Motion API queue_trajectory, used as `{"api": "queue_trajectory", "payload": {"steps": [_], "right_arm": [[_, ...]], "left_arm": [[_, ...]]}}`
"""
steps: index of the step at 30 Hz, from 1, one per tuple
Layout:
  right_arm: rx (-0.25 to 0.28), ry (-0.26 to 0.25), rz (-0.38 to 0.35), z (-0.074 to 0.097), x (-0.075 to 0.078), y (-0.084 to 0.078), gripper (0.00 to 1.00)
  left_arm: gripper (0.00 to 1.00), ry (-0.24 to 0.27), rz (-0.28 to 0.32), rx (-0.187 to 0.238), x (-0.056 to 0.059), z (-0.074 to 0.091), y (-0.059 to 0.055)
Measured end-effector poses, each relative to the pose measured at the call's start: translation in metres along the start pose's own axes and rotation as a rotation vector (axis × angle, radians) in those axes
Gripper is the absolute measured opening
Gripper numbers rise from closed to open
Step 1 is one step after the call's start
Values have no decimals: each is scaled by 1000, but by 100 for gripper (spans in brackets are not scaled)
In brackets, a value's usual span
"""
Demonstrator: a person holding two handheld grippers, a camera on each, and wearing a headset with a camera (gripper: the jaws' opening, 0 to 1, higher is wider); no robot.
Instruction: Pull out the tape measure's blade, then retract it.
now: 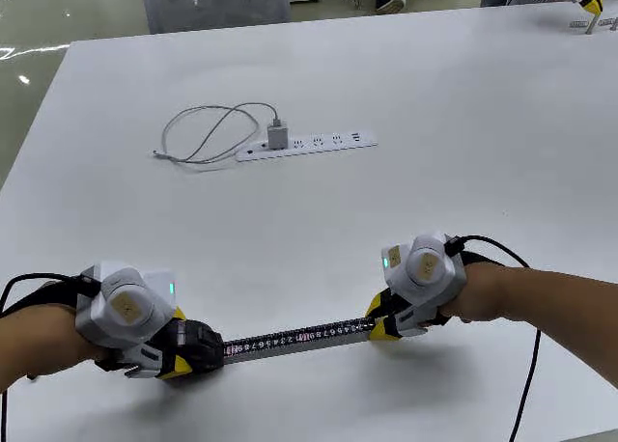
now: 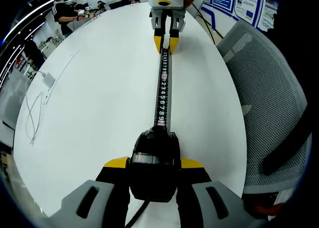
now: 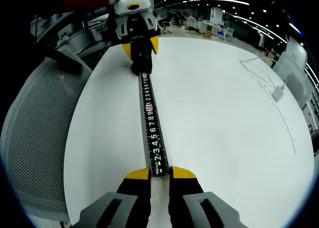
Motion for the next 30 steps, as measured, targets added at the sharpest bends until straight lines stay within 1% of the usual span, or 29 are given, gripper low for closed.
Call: {"api": "queue_trajectory", "payload": {"steps": [30], "right_arm": [[-13, -4, -5, 8, 4, -9, 9]], "left_arm": [[31, 3, 5, 1, 1, 0, 0]]}}
Point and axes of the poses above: the centre of the closed fingertips' face, and the gripper's own axes: z roughly backward along the fingers, x roughly to its right, y roughly out of its top, the point moved 10 cm from there along z, roughly backward along the fingers, and after that the axes turned 12 degrees about -y, right-handed, at the moved point
